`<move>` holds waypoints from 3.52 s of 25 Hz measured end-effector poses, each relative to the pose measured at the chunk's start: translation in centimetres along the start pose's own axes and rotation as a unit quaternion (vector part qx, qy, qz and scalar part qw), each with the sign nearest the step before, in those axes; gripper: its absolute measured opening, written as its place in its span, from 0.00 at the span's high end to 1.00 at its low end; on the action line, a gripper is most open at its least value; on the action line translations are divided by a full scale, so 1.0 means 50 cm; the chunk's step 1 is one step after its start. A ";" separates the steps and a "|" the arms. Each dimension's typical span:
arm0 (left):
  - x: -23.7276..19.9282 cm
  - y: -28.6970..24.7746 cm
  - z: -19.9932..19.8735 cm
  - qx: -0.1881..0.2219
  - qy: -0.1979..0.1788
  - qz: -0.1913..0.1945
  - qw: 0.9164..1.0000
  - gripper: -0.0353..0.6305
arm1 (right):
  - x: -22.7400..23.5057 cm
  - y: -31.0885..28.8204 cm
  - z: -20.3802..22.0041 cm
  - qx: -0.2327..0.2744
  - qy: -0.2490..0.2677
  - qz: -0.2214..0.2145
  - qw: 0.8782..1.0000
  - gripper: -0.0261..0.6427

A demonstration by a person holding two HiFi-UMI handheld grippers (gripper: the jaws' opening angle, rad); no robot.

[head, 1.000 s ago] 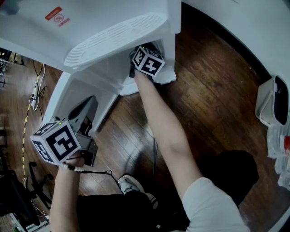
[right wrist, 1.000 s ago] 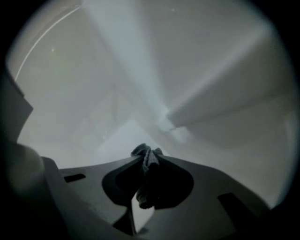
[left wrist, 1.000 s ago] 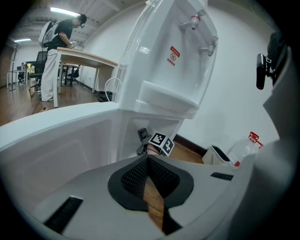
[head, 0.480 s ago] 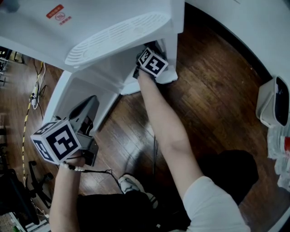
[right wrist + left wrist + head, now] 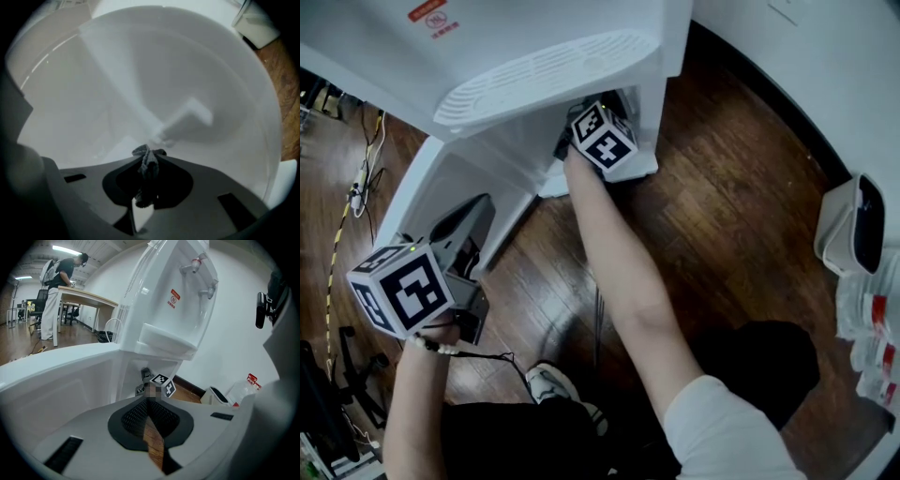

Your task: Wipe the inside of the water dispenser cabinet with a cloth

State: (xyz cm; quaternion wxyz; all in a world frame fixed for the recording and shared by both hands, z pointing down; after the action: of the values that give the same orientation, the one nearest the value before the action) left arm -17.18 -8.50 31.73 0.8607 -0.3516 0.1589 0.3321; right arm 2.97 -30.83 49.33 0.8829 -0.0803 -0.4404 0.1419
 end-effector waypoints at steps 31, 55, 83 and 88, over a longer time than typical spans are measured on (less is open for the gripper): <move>0.009 0.018 -0.010 0.010 -0.006 0.015 1.000 0.95 | 0.069 0.013 0.007 0.012 -0.061 0.077 0.995 0.89; 0.044 0.049 -0.037 0.029 -0.032 0.032 0.999 0.95 | 0.047 0.119 -0.032 0.036 -0.056 0.056 0.996 0.89; 0.044 0.027 -0.038 0.021 -0.036 0.021 0.999 0.95 | 0.070 0.160 -0.043 0.025 -0.122 0.051 0.991 0.90; 0.034 0.024 -0.030 0.020 -0.022 0.023 0.999 0.95 | 0.138 0.133 0.007 0.001 -0.124 0.094 0.988 0.90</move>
State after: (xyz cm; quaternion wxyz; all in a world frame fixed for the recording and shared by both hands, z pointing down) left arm -16.82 -8.12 29.20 0.8630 -0.3232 0.1541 0.3563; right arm 5.41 -22.31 52.97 0.8043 -0.1027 -0.5366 0.2337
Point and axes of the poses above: the fingertips, and each gripper's own axes: y backward along the fingers, x to its right, z out of its underside, the point moved 5 cm from there along y, backward along the fingers, and after that the axes turned 12 degrees about z, right-handed, at the moved point
